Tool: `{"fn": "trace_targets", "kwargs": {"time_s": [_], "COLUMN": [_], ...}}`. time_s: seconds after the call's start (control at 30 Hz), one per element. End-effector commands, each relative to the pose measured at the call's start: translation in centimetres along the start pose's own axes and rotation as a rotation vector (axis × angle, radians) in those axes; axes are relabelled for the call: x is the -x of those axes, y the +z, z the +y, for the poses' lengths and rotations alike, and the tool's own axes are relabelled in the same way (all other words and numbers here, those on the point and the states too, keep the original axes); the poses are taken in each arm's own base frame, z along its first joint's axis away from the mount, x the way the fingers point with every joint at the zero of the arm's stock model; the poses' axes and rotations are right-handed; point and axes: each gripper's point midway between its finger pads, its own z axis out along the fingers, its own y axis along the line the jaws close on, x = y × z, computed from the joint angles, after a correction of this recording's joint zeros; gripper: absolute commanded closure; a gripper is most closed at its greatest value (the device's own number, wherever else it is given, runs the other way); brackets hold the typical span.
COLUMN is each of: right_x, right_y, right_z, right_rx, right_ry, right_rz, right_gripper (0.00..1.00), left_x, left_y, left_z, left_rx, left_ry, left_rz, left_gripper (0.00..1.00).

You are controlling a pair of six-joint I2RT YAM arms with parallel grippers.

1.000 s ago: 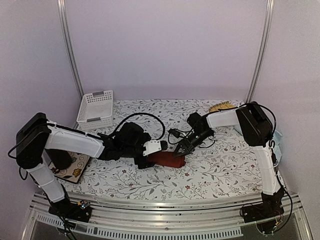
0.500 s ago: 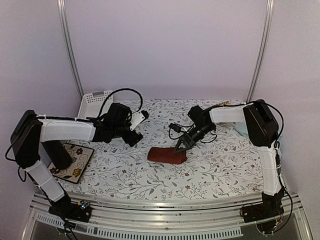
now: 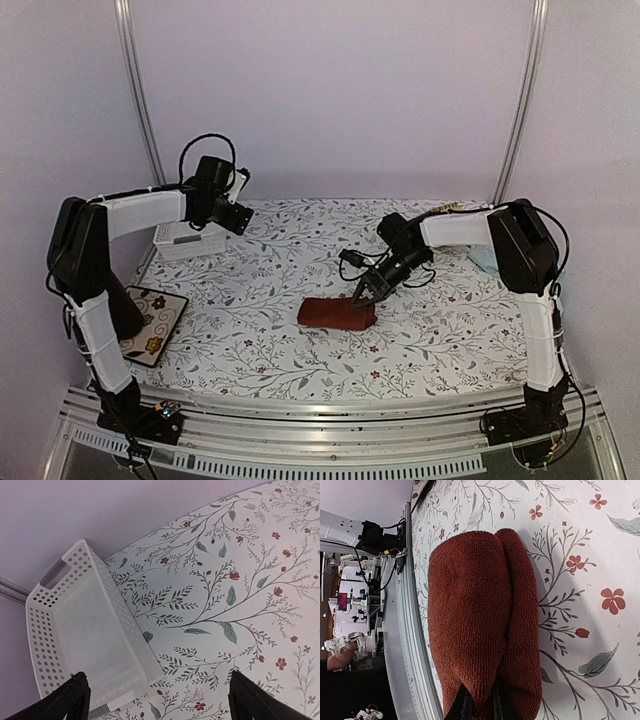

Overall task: Roll the towels
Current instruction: Move the bin to the center of the board.

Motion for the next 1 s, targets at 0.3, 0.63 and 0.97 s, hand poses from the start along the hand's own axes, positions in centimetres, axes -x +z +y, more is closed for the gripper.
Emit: {"fn": "trace_targets", "kwargs": {"time_s": [0.3,0.63,0.97], "right_x": [0.3,0.6,0.7], "right_y": [-1.0,-1.0,-1.2], "right_z": [1.3,1.1,1.5], "right_rx": [-0.002,-0.003,-0.001], "right_ry": [-0.037,-0.043,-0.054], "right_rz": [-0.015,-0.018,-0.020], "right_gripper": [0.98,0.98,0.98], "left_x": [-6.7,-8.1,-11.9], "left_y": [7.7,5.3,-0.2], "left_z": [1.9,-0.2,-2.4], "left_rx": [-0.090,-0.196,-0.218], "left_ry": [-0.159,-0.198,-0.223], "left_rz": [0.259,0.326,0.406], "left_gripper": [0.03,0.03,0.03]}}
